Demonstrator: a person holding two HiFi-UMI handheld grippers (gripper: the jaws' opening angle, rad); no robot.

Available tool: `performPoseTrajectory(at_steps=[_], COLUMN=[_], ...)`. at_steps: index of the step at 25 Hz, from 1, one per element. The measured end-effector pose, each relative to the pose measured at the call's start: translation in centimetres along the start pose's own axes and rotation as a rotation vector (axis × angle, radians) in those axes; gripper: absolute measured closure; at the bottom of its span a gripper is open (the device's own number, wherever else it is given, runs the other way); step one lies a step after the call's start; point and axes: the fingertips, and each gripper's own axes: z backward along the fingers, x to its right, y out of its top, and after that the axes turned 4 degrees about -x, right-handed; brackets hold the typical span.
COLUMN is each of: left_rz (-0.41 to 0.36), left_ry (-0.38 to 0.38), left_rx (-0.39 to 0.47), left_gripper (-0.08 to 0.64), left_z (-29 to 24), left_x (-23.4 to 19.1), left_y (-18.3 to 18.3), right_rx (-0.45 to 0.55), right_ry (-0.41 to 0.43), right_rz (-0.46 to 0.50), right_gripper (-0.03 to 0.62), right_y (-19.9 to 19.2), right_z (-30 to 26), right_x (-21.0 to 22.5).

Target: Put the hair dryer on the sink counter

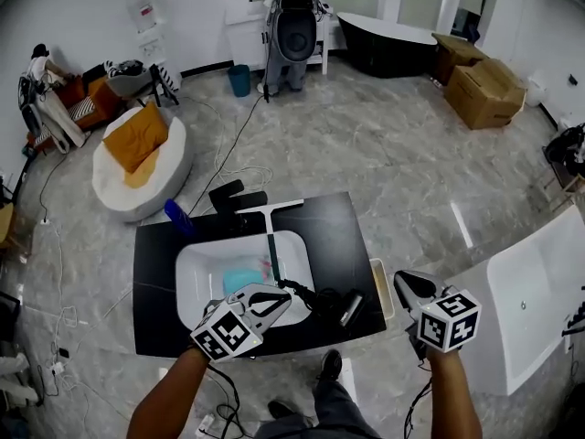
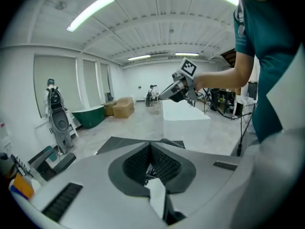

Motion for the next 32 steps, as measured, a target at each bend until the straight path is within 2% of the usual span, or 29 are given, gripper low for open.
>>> performPoseTrajectory(at_steps=[10,21,24,28,32], left_rz=[0.17,0.217,0.247,0.298,0.304], left_ry=[0.175,0.392,0.446,0.508,0.555], left_rx=[0.194,0.269,0.286,0.327,0.321], left_gripper=[0.555,0.555,0.555,0.555,0.555], left_z=[10.7,22.4,25.5,29.4,31.7], left_x=[-4.0,-4.6,-4.8,-4.8,-4.0], left_y=[1.3,-1.3,-2.2,-2.8,-4.1], right_rx=[0.025,0.02,0.009,-0.004,0.012], right_ry=[0.03,0.083,0.096,0.069,0.088], right_rz=[0.012,0.022,0.05,0.132,0.135], right_gripper=[0.581,0.581,0.581,0.583,0.583], right_y=[2.1,3.0,3.7,4.5,5.0], right_z=[-0.2,-0.5,-0.5,0.2,0.6], right_x=[-4.0,-8.6,-10.0,-11.3,-12.3])
